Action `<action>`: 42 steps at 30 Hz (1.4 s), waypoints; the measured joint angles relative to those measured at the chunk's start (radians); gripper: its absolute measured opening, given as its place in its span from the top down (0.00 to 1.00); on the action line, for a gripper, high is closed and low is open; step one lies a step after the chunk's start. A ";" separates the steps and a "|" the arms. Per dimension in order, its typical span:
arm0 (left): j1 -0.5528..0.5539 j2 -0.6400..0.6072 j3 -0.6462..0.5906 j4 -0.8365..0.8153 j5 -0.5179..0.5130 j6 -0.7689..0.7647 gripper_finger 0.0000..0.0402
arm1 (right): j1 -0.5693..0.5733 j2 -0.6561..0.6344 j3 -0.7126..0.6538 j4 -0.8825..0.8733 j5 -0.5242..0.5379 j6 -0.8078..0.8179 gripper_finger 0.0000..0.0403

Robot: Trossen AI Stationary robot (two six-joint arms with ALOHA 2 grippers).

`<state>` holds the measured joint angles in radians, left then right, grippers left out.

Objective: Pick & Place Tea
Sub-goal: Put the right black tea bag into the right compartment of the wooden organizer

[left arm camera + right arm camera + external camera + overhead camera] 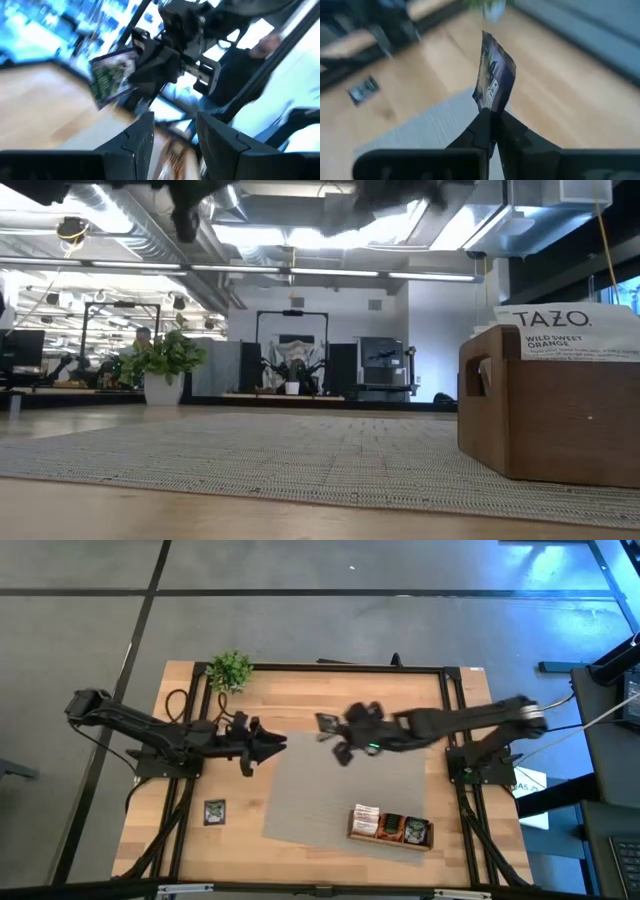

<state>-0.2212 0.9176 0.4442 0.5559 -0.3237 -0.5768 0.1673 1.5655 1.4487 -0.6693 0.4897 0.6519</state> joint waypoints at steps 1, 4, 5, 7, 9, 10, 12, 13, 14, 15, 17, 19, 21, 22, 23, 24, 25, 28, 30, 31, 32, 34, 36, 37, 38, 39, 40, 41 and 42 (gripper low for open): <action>-0.002 0.021 0.000 0.068 0.000 0.012 0.64 | 0.030 -0.042 0.000 -0.018 0.049 0.006 0.95; -0.013 0.103 0.001 0.275 0.001 0.028 0.64 | 0.136 -0.140 0.000 -0.024 0.207 0.013 0.96; -0.016 0.138 0.001 0.345 0.001 0.029 0.64 | 0.173 -0.163 0.000 -0.016 0.267 0.014 0.96; -0.026 0.218 0.006 0.475 0.002 0.026 0.64 | 0.245 -0.194 0.000 0.029 0.378 0.013 0.93; -0.036 0.311 0.050 0.563 0.004 0.027 0.64 | 0.306 -0.196 0.000 0.091 0.476 -0.018 0.91; -0.040 0.354 0.080 0.593 0.013 0.034 0.64 | 0.333 -0.191 0.000 0.129 0.513 -0.039 0.89; -0.041 0.447 0.173 0.612 0.063 0.071 0.64 | 0.370 -0.169 0.000 0.214 0.561 -0.105 0.88; -0.041 0.488 0.222 0.609 0.085 0.098 0.64 | 0.384 -0.156 0.000 0.259 0.587 -0.149 0.88; -0.041 0.529 0.275 0.606 0.104 0.132 0.64 | 0.398 -0.143 0.000 0.296 0.612 -0.184 0.88; -0.041 0.571 0.334 0.609 0.131 0.170 0.64 | 0.411 -0.133 0.000 0.333 0.639 -0.223 0.89; -0.041 0.631 0.435 0.610 0.161 0.250 0.64 | 0.433 -0.118 0.000 0.407 0.683 -0.299 0.90; -0.041 0.680 0.521 0.606 0.169 0.305 0.64 | 0.461 -0.117 0.000 0.479 0.717 -0.370 0.92; -0.041 0.710 0.577 0.574 0.169 0.335 0.64 | 0.492 -0.119 0.000 0.549 0.747 -0.441 0.94; -0.041 0.717 0.593 0.548 0.169 0.336 0.64 | 0.505 -0.120 0.000 0.567 0.769 -0.473 0.96; -0.041 0.718 0.601 0.515 0.163 0.336 0.64 | 0.518 -0.120 0.000 0.572 0.788 -0.492 0.97; -0.039 0.718 0.602 0.487 0.159 0.337 0.64 | 0.530 -0.120 0.000 0.569 0.804 -0.498 0.98; -0.037 0.718 0.602 0.457 0.159 0.337 0.64 | 0.541 -0.120 0.000 0.559 0.818 -0.499 0.99; -0.037 0.718 0.600 0.340 0.179 0.315 0.64 | 0.567 -0.119 0.000 0.464 0.823 -0.428 0.97; -0.037 0.717 0.600 0.215 0.192 0.296 0.64 | 0.581 -0.119 0.000 0.356 0.803 -0.317 0.94; -0.037 0.716 0.600 0.135 0.184 0.282 0.64 | 0.587 -0.118 0.000 0.303 0.798 -0.254 0.93; -0.038 0.716 0.600 0.050 0.161 0.259 0.64 | 0.591 -0.118 0.000 0.245 0.795 -0.181 0.93; -0.033 0.716 0.599 -0.112 0.105 0.203 0.64 | 0.593 -0.119 0.000 0.124 0.758 -0.015 0.92; -0.015 0.716 0.599 -0.244 0.074 0.140 0.64 | 0.579 -0.119 0.000 -0.004 0.675 0.155 0.93; -0.006 0.718 0.598 -0.306 0.068 0.113 0.64 | 0.567 -0.118 0.000 -0.063 0.623 0.221 0.93; 0.004 0.725 0.599 -0.351 0.063 0.094 0.65 | 0.553 -0.118 0.000 -0.122 0.566 0.268 0.94; 0.013 0.732 0.598 -0.386 0.063 0.083 0.65 | 0.535 -0.118 0.000 -0.178 0.507 0.302 0.95; 0.024 0.741 0.598 -0.408 0.071 0.077 0.66 | 0.515 -0.114 0.000 -0.230 0.449 0.339 0.95; 0.038 0.749 0.598 -0.413 0.096 0.065 0.67 | 0.493 -0.110 0.000 -0.273 0.399 0.370 0.96; 0.053 0.760 0.598 -0.408 0.125 0.049 0.69 | 0.477 -0.106 0.000 -0.316 0.358 0.397 0.96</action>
<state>-0.1682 1.6778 1.0425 0.1482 -0.1982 -0.5276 0.6439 1.4594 1.4487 -0.9854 0.8477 1.0488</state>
